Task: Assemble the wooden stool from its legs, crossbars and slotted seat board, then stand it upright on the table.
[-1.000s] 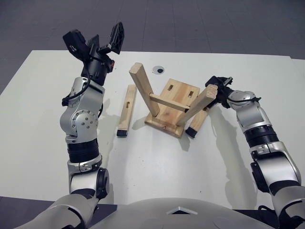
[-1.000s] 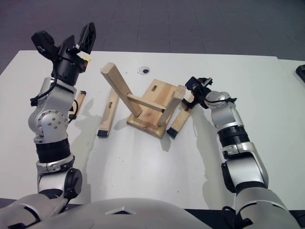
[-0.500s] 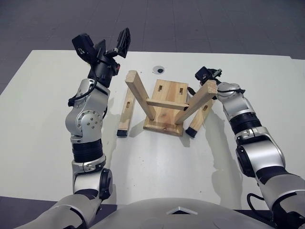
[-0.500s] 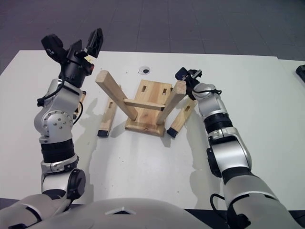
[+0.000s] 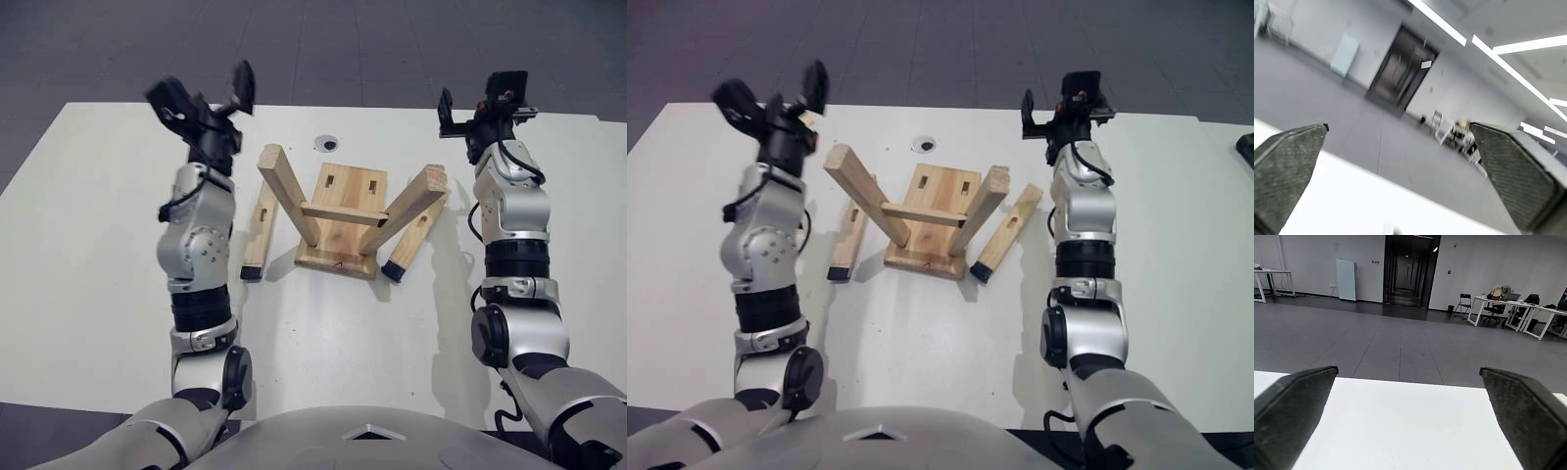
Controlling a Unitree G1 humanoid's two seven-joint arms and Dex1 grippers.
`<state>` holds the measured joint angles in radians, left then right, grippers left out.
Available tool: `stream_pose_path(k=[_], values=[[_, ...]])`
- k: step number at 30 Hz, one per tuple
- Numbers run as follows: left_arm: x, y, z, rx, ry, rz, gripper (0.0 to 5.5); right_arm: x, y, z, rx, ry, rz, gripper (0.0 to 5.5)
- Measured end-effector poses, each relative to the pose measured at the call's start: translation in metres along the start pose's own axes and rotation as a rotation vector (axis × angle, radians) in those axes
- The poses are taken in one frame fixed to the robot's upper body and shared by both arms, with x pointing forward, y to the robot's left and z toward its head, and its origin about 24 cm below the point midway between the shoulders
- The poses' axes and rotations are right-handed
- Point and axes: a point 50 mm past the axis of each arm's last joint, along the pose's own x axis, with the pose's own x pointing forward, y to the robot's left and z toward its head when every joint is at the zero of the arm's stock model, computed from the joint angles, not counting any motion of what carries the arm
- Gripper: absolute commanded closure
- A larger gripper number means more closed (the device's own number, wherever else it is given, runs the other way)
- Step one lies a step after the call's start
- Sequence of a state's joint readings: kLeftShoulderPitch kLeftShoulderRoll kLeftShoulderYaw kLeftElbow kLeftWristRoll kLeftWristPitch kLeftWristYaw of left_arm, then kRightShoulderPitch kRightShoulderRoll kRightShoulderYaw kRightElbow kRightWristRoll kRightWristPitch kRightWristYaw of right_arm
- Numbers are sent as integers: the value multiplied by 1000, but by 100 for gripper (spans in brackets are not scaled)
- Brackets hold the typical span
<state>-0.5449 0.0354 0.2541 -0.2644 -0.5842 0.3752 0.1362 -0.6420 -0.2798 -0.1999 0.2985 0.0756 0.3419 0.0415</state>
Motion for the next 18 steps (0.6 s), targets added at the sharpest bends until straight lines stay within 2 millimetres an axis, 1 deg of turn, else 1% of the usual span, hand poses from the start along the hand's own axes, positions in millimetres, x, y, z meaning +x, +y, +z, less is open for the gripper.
stream_pose_path(k=[2, 3, 4, 5, 6, 8, 9, 12, 18], values=[[4, -22, 24, -4, -88, -109, 12, -4, -3, -4, 9, 18, -11, 10], [5, -33, 29, -9, -94, -172, 12, -6, -5, -5, 16, 27, -21, 10], [4, -39, 28, -7, -80, -210, 12, -7, -7, -6, 23, 31, -32, 10], [2, -44, 21, 3, -31, -248, 12, -8, -9, -5, 29, 32, -42, 10], [-1, -48, 9, 17, 44, -278, 12, -9, -10, -3, 35, 28, -49, 10], [-17, -44, -29, 51, 236, -297, 12, -10, -10, -1, 38, 25, -52, 10], [-22, -43, -32, 79, 254, -321, 12, -11, -12, -1, 38, 28, -59, 10], [-24, -44, -33, 129, 240, -357, 12, -13, -10, 2, 36, 26, -48, 10], [-19, -47, -40, 103, 197, -359, 12, -14, -8, -1, 35, 43, -21, 10]])
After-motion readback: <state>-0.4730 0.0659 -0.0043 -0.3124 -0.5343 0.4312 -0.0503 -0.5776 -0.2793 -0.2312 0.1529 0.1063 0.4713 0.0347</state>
